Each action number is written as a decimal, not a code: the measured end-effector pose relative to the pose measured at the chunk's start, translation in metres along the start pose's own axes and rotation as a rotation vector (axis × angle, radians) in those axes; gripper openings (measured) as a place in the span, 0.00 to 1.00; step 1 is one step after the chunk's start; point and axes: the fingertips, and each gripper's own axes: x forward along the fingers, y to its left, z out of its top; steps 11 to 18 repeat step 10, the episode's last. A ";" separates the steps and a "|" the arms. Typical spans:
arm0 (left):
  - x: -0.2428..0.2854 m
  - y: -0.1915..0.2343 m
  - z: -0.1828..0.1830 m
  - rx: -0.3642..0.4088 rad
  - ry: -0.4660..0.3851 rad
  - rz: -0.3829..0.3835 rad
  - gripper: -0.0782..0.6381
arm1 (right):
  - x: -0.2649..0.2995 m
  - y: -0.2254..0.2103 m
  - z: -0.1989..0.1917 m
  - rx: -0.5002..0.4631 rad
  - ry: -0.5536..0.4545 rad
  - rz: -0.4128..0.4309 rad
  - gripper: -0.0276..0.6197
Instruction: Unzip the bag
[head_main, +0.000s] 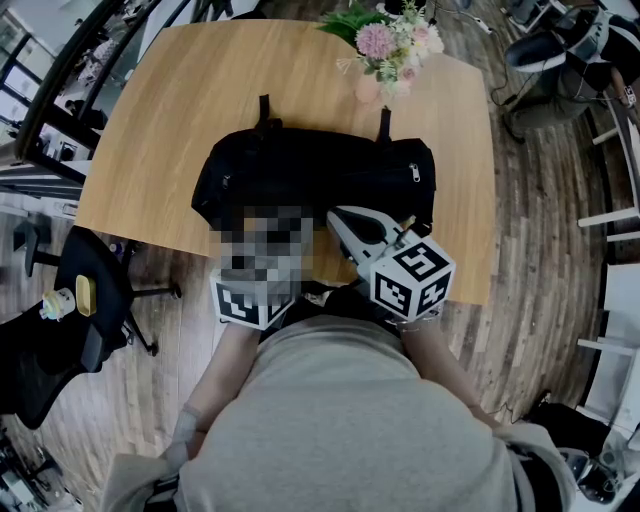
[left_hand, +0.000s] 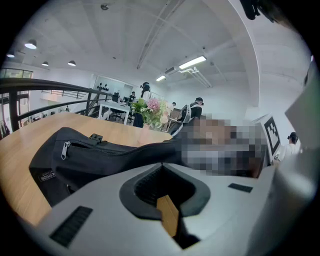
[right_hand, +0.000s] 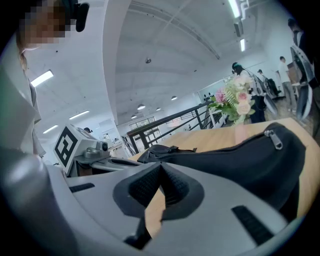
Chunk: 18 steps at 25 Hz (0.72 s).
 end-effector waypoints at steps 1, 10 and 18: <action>-0.001 0.000 0.000 0.000 0.000 0.000 0.14 | 0.000 0.001 0.000 -0.001 0.000 0.001 0.05; 0.002 -0.002 -0.009 0.016 0.049 -0.008 0.14 | -0.001 0.001 0.000 0.002 0.003 0.009 0.05; 0.002 -0.002 -0.009 0.016 0.049 -0.008 0.14 | -0.001 0.001 0.000 0.002 0.003 0.009 0.05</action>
